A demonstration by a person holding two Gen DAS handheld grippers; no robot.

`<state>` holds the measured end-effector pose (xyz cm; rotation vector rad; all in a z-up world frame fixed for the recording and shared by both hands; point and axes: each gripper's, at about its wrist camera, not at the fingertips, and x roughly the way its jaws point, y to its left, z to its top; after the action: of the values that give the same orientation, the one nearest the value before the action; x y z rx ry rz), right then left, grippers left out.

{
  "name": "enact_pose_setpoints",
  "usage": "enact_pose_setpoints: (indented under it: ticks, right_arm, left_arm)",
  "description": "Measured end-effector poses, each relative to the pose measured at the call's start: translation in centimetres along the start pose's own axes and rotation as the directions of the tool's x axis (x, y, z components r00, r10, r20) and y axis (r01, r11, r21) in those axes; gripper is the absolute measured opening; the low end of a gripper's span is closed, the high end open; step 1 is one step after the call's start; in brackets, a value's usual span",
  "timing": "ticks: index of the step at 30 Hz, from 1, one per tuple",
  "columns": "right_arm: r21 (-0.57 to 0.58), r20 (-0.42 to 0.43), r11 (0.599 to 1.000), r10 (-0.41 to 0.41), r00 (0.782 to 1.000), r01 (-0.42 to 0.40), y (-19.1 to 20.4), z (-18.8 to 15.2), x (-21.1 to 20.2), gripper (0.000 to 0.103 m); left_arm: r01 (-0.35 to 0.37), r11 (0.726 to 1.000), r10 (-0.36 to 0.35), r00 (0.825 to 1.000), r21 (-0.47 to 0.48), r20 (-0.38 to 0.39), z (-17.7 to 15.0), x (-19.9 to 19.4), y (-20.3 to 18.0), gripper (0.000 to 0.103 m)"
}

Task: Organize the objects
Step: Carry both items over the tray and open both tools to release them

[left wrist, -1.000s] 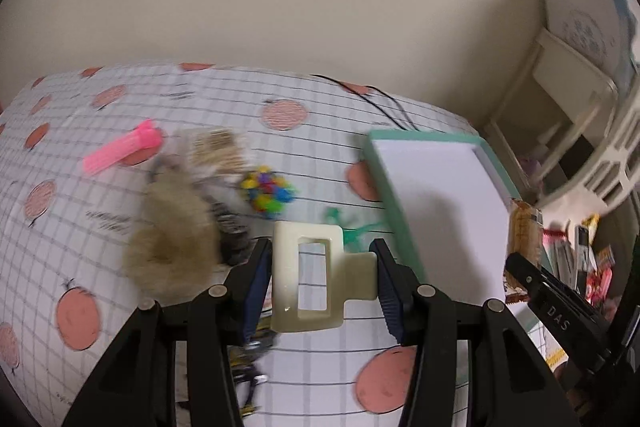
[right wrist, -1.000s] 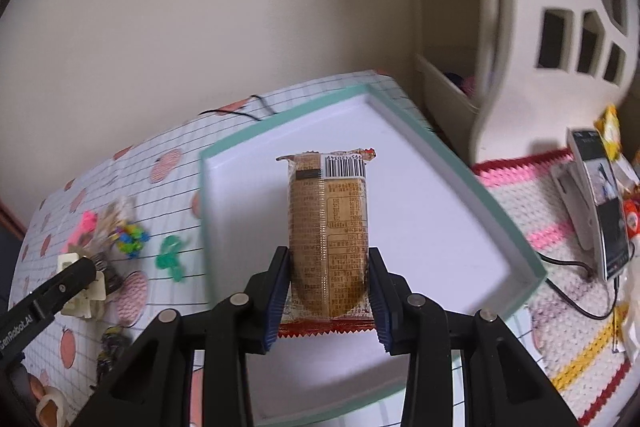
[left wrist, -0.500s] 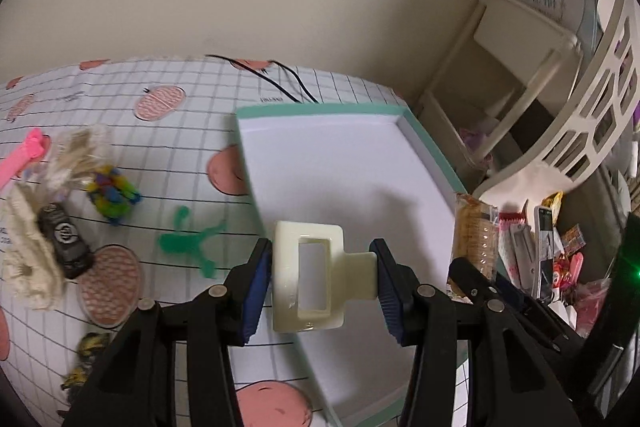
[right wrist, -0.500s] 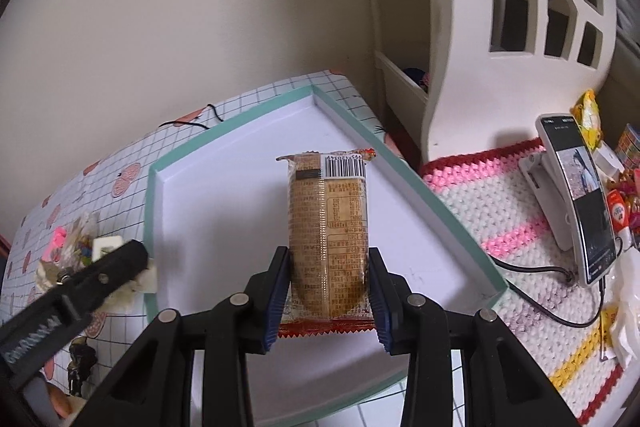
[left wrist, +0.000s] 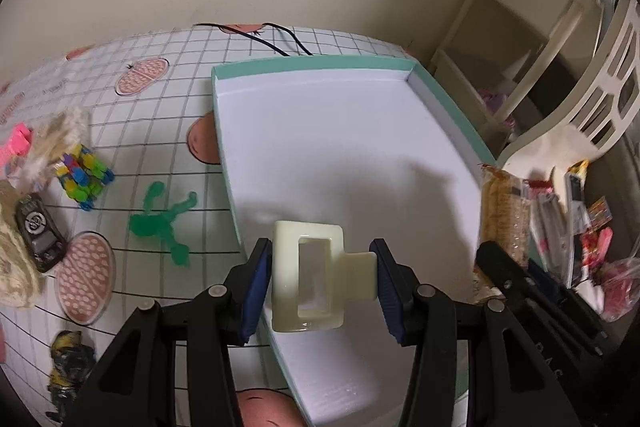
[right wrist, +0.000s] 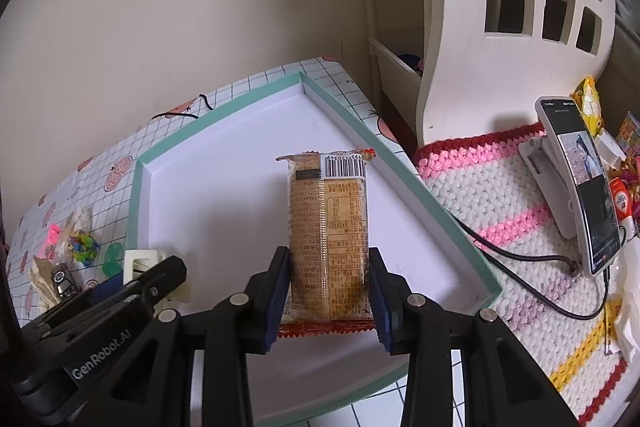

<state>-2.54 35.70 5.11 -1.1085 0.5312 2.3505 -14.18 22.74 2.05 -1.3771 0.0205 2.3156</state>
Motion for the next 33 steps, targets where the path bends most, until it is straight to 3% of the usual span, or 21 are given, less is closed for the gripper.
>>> enact_pose_setpoints:
  ticks: [20, 22, 26, 28, 33]
  right_arm:
    - [-0.005, -0.029, 1.000, 0.016, 0.999, -0.016, 0.3, -0.1, -0.2, 0.043]
    - [-0.003, -0.029, 1.000, 0.018, 0.999, -0.018, 0.3, -0.2, -0.2, 0.051]
    - [-0.003, -0.025, 1.000, 0.020, 0.999, -0.020, 0.4, -0.2, -0.6, 0.055]
    - [-0.001, -0.027, 1.000, 0.031, 0.999, -0.031, 0.5, -0.2, -0.6, 0.066]
    - [-0.002, -0.035, 0.999, 0.042, 0.998, -0.043, 0.7, -0.3, -0.7, 0.068]
  left_arm:
    - [0.017, 1.000, -0.017, 1.000, -0.024, 0.020, 0.3, -2.0, 0.6, 0.057]
    - [0.016, 1.000, -0.015, 1.000, -0.023, 0.024, 0.3, -2.4, 0.8, 0.058]
    - [0.022, 0.999, -0.021, 0.999, -0.029, 0.038, 0.2, -3.4, 1.5, 0.060]
    - [0.025, 0.999, -0.023, 0.999, -0.035, 0.042, 0.1, -3.9, 1.8, 0.060]
    - [0.026, 0.999, -0.023, 0.998, -0.047, 0.050, 0.1, -5.4, 3.0, 0.063]
